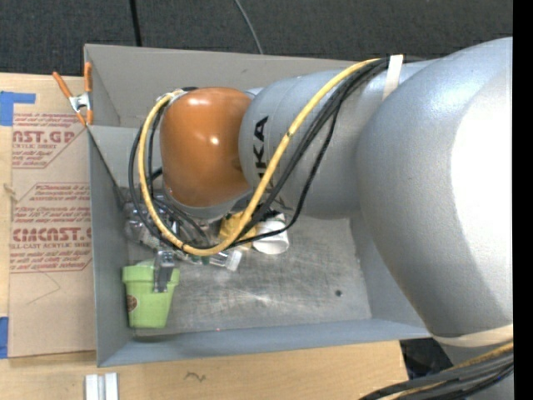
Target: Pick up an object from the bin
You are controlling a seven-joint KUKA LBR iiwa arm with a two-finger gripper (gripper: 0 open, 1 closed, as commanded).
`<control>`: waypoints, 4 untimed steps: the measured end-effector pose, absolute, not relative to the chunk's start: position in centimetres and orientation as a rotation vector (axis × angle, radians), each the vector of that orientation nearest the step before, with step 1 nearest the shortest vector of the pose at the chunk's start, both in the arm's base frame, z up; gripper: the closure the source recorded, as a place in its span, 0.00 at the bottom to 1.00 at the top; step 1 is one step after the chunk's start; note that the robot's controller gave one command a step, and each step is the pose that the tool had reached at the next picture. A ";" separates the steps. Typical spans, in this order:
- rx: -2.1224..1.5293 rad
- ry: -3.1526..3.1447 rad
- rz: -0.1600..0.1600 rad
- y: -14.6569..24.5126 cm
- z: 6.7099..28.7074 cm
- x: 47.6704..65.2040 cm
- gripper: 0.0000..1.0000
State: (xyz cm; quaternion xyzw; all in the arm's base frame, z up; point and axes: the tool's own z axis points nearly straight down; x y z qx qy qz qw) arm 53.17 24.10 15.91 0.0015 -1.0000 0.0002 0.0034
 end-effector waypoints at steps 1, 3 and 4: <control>0.001 -3.142 -0.002 24.0 16.4 53.4 0.00; 0.062 -3.148 -0.005 17.7 9.8 56.0 0.00; -0.094 -3.143 -0.002 17.9 8.1 55.5 0.00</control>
Offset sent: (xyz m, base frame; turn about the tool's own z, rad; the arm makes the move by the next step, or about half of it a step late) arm 0.0356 -0.0908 -0.0891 -0.0476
